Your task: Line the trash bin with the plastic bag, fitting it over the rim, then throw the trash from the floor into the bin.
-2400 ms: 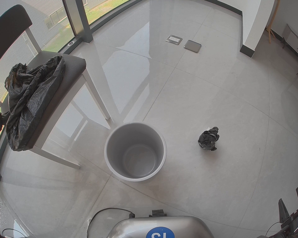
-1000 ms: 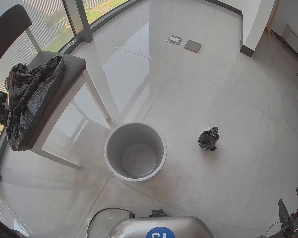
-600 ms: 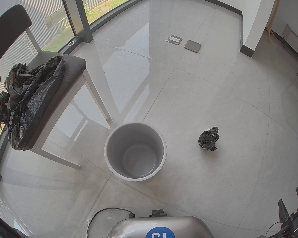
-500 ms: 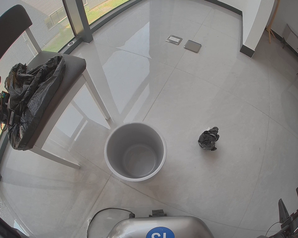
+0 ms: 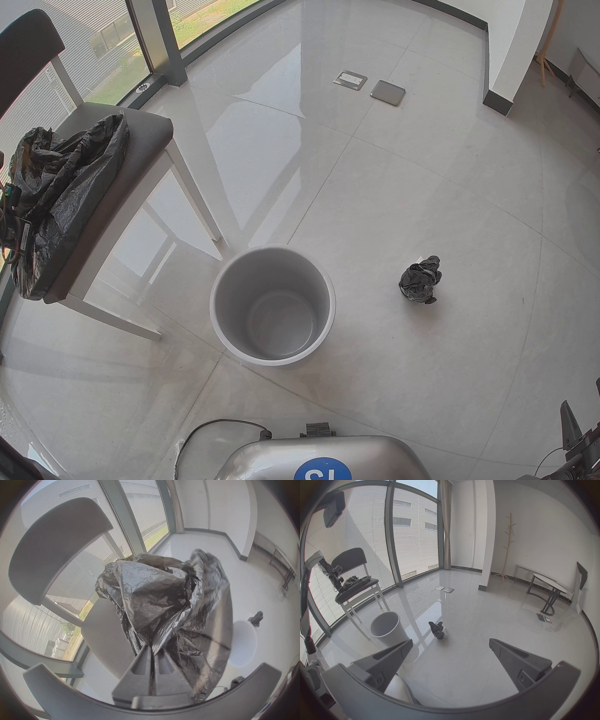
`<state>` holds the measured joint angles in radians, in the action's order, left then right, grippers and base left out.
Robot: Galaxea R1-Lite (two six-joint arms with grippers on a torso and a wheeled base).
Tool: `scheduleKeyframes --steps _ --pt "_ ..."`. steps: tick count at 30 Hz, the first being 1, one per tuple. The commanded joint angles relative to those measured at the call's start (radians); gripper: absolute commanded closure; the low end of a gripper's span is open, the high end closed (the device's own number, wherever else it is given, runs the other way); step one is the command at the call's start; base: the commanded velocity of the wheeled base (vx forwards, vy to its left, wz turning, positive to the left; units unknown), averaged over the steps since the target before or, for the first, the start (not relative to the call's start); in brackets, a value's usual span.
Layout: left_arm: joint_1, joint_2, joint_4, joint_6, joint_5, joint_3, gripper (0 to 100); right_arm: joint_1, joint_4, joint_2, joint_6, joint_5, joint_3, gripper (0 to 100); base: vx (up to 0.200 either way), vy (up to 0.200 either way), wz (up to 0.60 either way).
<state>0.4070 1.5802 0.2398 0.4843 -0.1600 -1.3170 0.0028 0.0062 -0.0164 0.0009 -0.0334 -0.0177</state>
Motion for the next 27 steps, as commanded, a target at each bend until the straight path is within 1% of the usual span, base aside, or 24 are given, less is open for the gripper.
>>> scheduleKeyframes --steps 1,2,3,4,6,8,11,12,14,16,22,23,25,27 --pt "-0.004 -0.016 -0.007 -0.001 0.050 -0.001 100 0.000 0.000 0.016 0.001 0.000 0.016 0 0.000 0.000 0.00" --pt "-0.004 -0.016 -0.007 -0.001 0.050 -0.001 100 0.000 0.000 0.016 0.001 0.000 0.016 0 0.000 0.000 0.00" --pt "0.001 -0.032 -0.007 0.002 0.096 0.005 100 0.000 0.000 0.016 0.001 0.000 0.016 0 0.000 0.000 0.00" --pt "0.004 -0.043 -0.007 0.002 0.116 0.010 100 0.000 0.000 0.016 0.002 0.000 0.016 0 0.000 0.000 0.00" --pt "0.006 -0.052 -0.007 0.002 0.129 0.015 100 0.000 0.000 0.016 0.002 0.000 0.016 0 0.000 0.000 0.00" --pt "0.007 -0.091 -0.008 -0.003 0.166 0.038 100 0.000 0.000 0.016 0.002 0.000 0.016 0 0.000 0.000 0.00" --pt "0.007 -0.129 -0.011 -0.004 0.197 0.065 100 0.000 0.000 0.016 0.002 0.000 0.016 0 0.000 0.000 0.00" --pt "0.007 -0.141 -0.013 -0.004 0.221 0.070 100 0.000 0.000 0.016 0.001 0.000 0.016 0 0.000 0.000 0.00" --pt "0.006 -0.163 -0.014 -0.016 0.295 0.070 100 0.000 0.000 0.016 0.002 0.000 0.016 0 0.000 0.000 0.00" --pt "-0.002 -0.180 -0.019 -0.047 0.327 0.073 100 0.000 0.000 0.016 0.001 0.000 0.016 0 0.000 0.000 0.00" --pt "-0.066 -0.238 -0.019 -0.199 0.355 0.067 100 0.000 0.000 0.016 -0.007 0.020 0.018 0 0.000 0.000 0.00" --pt "-0.070 -0.243 -0.017 -0.207 0.355 0.068 100 0.000 0.000 0.016 -0.007 0.018 0.016 0 0.000 0.000 0.00" --pt "-0.103 -0.275 -0.002 -0.222 0.352 0.070 100 0.000 0.001 0.016 -0.022 0.003 0.015 0 0.000 0.000 0.00" --pt "-0.129 -0.290 0.021 -0.220 0.346 0.061 100 -0.001 0.001 0.013 -0.039 0.007 0.015 0 0.000 0.000 0.00"
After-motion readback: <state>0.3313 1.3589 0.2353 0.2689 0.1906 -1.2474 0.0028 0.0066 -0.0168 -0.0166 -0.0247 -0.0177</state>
